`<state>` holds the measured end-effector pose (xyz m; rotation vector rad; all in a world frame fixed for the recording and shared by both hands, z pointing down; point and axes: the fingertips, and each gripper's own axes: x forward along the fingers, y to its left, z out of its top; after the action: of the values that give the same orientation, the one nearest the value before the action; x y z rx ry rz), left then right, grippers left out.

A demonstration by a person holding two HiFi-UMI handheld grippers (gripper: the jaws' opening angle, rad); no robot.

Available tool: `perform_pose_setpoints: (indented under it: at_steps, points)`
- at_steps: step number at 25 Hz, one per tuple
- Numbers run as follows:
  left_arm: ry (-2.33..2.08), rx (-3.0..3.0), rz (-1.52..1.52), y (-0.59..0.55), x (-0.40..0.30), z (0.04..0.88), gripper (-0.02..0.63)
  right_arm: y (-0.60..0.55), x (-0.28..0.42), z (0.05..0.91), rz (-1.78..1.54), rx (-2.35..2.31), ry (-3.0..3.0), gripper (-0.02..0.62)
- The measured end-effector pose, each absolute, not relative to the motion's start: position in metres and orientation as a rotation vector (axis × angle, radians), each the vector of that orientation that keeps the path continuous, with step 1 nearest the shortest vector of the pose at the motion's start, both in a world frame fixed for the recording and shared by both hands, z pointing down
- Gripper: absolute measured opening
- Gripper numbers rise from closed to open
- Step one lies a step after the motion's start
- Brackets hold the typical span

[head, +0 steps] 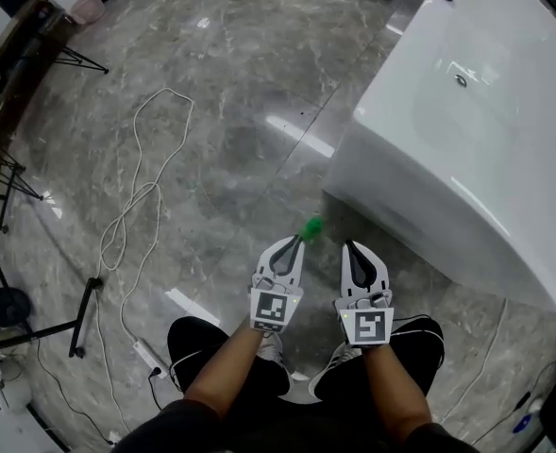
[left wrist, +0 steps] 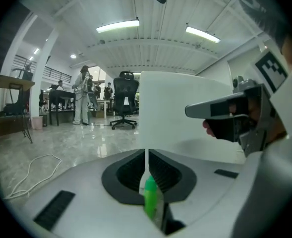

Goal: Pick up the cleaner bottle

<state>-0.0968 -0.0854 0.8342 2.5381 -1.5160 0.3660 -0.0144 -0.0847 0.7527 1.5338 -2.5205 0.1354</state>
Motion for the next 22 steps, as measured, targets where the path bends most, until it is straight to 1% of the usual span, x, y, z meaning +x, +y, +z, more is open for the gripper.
perform_pose_setpoints:
  at_steps: [2, 3, 7, 10, 15, 22]
  points:
    - [-1.487, 2.568, 0.371, -0.087, -0.094, 0.853, 0.011, -0.084, -0.014, 0.771, 0.132, 1.523, -2.52, 0.018]
    - [-1.473, 2.582, 0.376, -0.087, -0.093, 0.86, 0.026, -0.083, -0.013, 0.779, 0.133, 1.519, -2.521, 0.017]
    - [-1.418, 2.601, 0.445, -0.09, -0.087, 0.905, 0.188, -0.081, -0.013, 0.798, 0.113, 1.511, -2.533, 0.017]
    - [-1.39, 2.587, 0.52, -0.095, -0.08, 0.94, 0.227, -0.082, -0.012, 0.805, 0.135, 1.513, -2.541, 0.017]
    - [-1.347, 2.61, 0.671, -0.108, -0.064, 0.979, 0.245, -0.082, -0.006, 0.81, 0.218, 1.565, -2.531, 0.017]
    - [-1.311, 2.596, 0.812, -0.125, -0.048, 1.031, 0.249, -0.077, -0.004, 0.812, 0.189, 1.554, -2.58, 0.017]
